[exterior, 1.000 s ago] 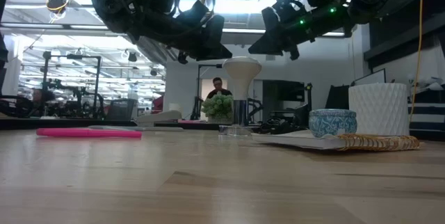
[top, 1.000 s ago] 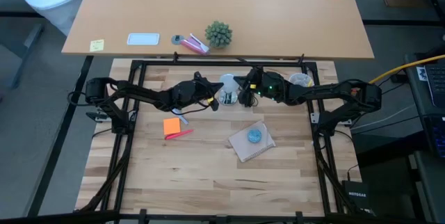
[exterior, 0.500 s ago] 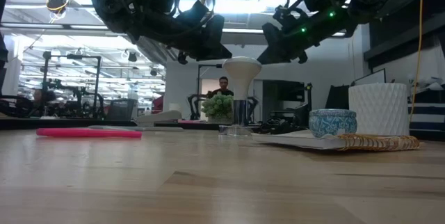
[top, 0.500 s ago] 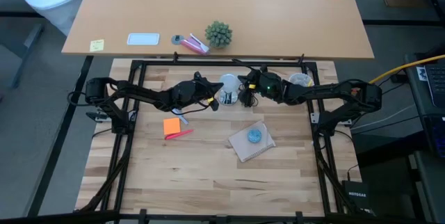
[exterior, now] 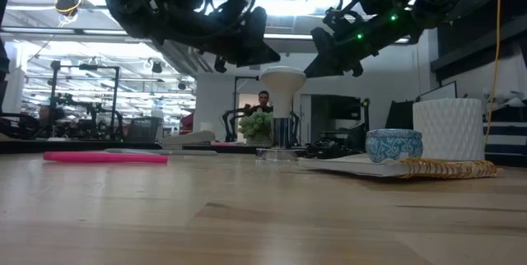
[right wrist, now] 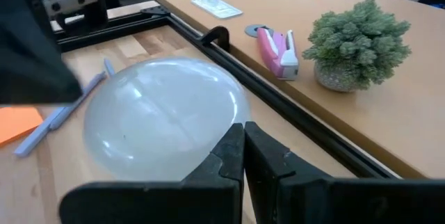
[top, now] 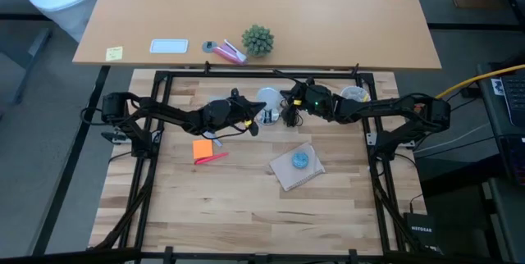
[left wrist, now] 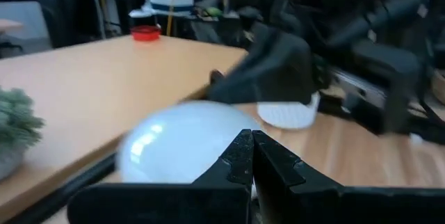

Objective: Screw lightbulb
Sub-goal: Insert the lightbulb into the lamp

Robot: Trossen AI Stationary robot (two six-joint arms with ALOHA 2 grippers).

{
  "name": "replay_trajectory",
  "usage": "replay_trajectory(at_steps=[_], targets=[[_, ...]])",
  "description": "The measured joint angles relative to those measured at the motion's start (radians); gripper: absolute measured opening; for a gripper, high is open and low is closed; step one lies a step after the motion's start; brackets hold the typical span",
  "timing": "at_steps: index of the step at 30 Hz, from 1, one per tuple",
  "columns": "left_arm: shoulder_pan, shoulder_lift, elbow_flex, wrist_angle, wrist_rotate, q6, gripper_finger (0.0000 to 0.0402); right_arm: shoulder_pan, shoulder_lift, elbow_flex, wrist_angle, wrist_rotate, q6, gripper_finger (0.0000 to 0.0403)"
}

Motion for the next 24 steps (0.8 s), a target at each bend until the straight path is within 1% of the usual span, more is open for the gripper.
replay_trajectory(at_steps=[5,10,12,17,21,24], targets=[[-0.037,0.0,0.0,-0.044,0.0,-0.002,0.0,0.0,0.0,0.0,0.001,-0.004,0.0,0.0011],[-0.052,0.0,0.0,-0.093,-0.011,-0.002,0.0,0.0,0.0,0.0,0.003,-0.007,0.001,0.0011],[-0.051,0.0,0.0,-0.098,-0.039,-0.002,0.0,0.0,0.0,0.0,0.003,-0.012,0.001,0.0011],[-0.051,0.0,0.0,-0.097,-0.153,0.0,0.0,0.0,0.0,0.0,-0.007,-0.013,0.002,0.0011],[-0.051,-0.002,0.001,-0.129,-0.197,-0.002,0.0,0.0,0.0,-0.001,-0.035,-0.019,0.002,0.0011],[-0.051,-0.002,0.001,-0.145,-0.217,-0.002,0.0,0.0,0.0,-0.001,-0.045,-0.065,0.002,0.0011]])
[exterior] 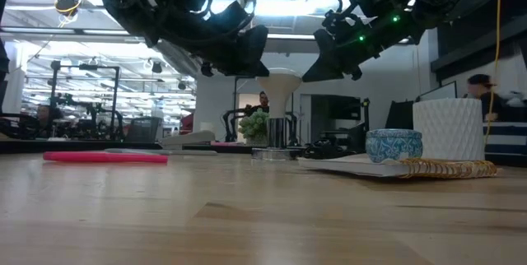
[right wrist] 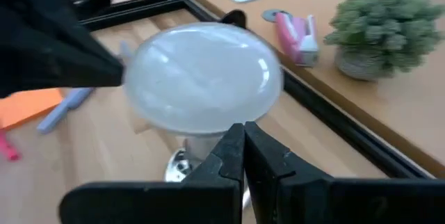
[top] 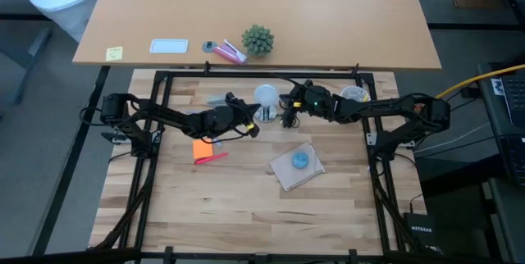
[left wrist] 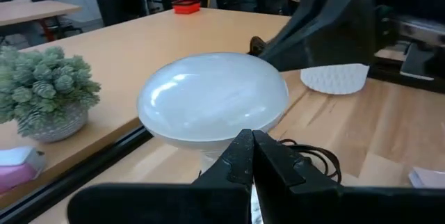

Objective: Screw lightbulb
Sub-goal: Insert the lightbulb into the lamp, then remove the lightbulb from the lamp

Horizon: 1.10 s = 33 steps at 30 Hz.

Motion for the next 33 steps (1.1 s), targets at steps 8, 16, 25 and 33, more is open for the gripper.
replay_trajectory(at_steps=[8,16,25,33], targets=[[0.001,0.0,0.001,-0.024,-0.085,0.0,0.0,0.001,0.0,0.0,0.0,-0.122,0.0,0.0011],[-0.02,0.0,0.001,-0.056,-0.095,-0.048,0.0,0.001,0.0,0.0,-0.103,-0.15,0.036,0.0011],[-0.073,0.0,0.001,-0.078,-0.094,-0.019,0.0,0.001,0.0,0.0,-0.221,-0.15,0.056,0.0011],[-0.105,0.0,0.001,-0.124,-0.094,-0.022,0.0,0.001,0.0,0.0,-0.284,-0.15,0.054,0.0011]])
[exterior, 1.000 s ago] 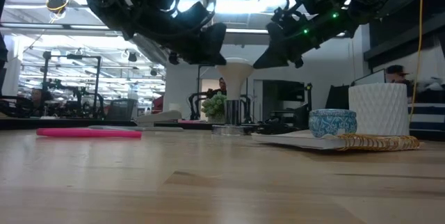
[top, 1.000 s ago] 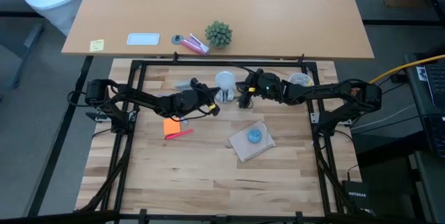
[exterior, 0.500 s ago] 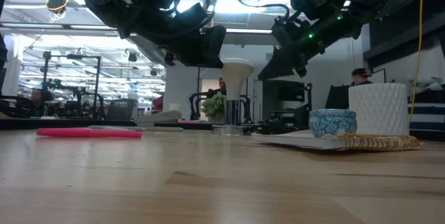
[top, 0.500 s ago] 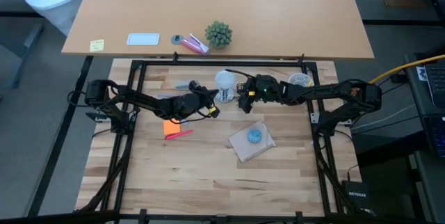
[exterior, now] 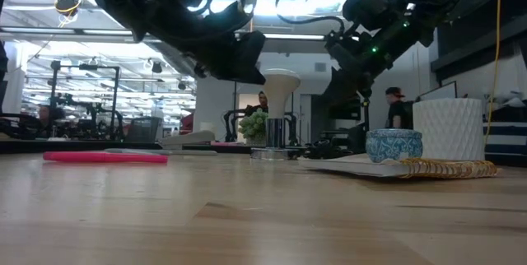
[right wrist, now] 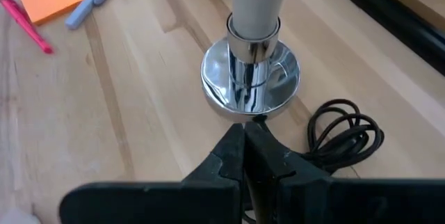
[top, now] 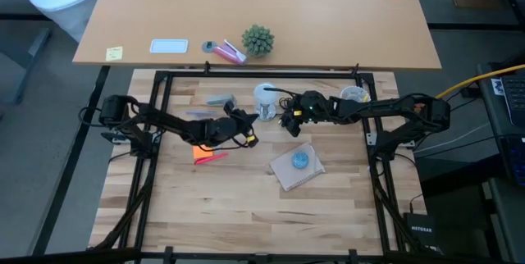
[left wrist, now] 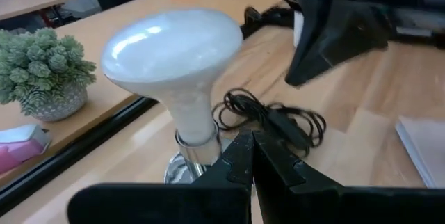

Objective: Screw lightbulb
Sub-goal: Remove the lightbulb from the lamp

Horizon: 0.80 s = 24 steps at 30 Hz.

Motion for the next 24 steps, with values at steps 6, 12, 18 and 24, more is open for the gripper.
replay_trajectory(at_steps=[6,12,18,24], targets=[[-0.039,-0.001,0.0,-0.063,0.001,0.0,0.0,0.0,0.0,0.0,0.0,0.0,-0.001,0.0011],[-0.073,-0.001,0.0,-0.09,0.002,0.0,0.0,-0.001,0.0,0.0,0.001,0.0,-0.001,0.0011],[-0.09,-0.001,0.0,-0.089,0.002,0.0,0.0,-0.001,0.0,0.0,0.002,0.0,-0.001,0.0011],[-0.094,-0.001,0.0,-0.087,0.002,0.0,0.0,-0.001,0.0,0.0,0.002,0.0,-0.002,0.0011]])
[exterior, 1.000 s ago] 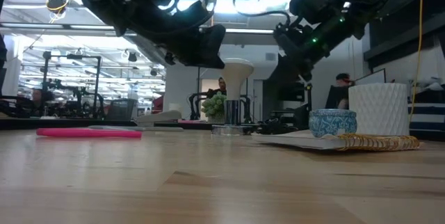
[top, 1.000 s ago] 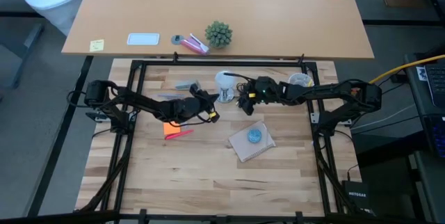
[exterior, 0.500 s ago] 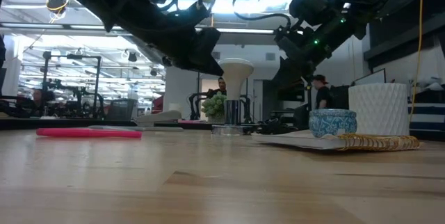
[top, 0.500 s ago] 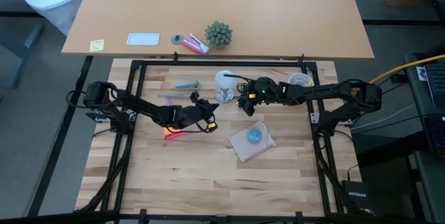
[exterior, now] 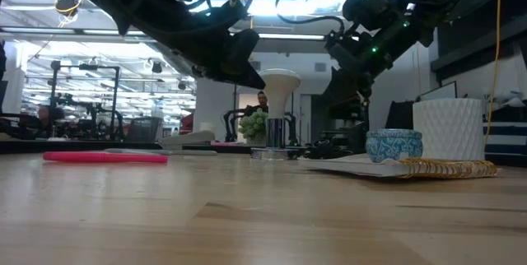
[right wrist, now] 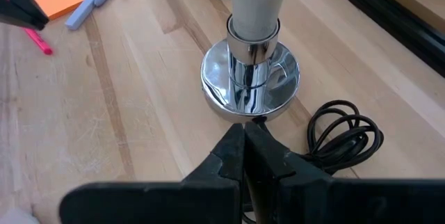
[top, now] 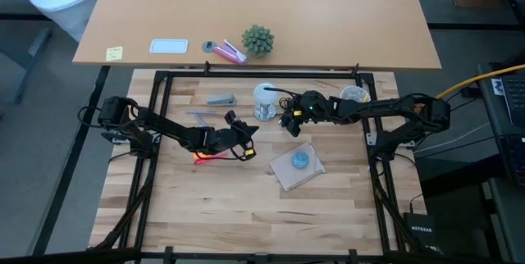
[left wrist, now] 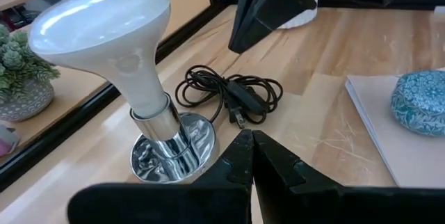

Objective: Screw lightbulb
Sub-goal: Remove the lightbulb from the lamp

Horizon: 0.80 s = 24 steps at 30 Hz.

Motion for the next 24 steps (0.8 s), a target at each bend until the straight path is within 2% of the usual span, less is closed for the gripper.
replay_trajectory(at_steps=[9,12,14,18,24], targets=[[0.02,0.0,0.0,0.009,-0.001,0.065,0.0,0.0,0.0,0.0,0.016,0.005,-0.037,0.0011],[0.025,-0.019,0.0,0.026,-0.002,0.065,0.0,0.0,-0.002,0.001,0.078,0.032,-0.075,0.0011],[0.024,-0.047,0.0,0.04,-0.002,0.087,0.0,0.0,-0.016,0.016,0.059,0.023,-0.056,0.0011],[0.024,-0.158,0.0,0.047,-0.002,0.188,0.0,0.0,-0.065,0.133,-0.123,-0.047,-0.076,0.0011],[0.024,-0.418,0.0,0.047,-0.003,0.374,0.0,0.001,-0.118,0.433,-0.544,-0.06,-0.125,0.0011]])
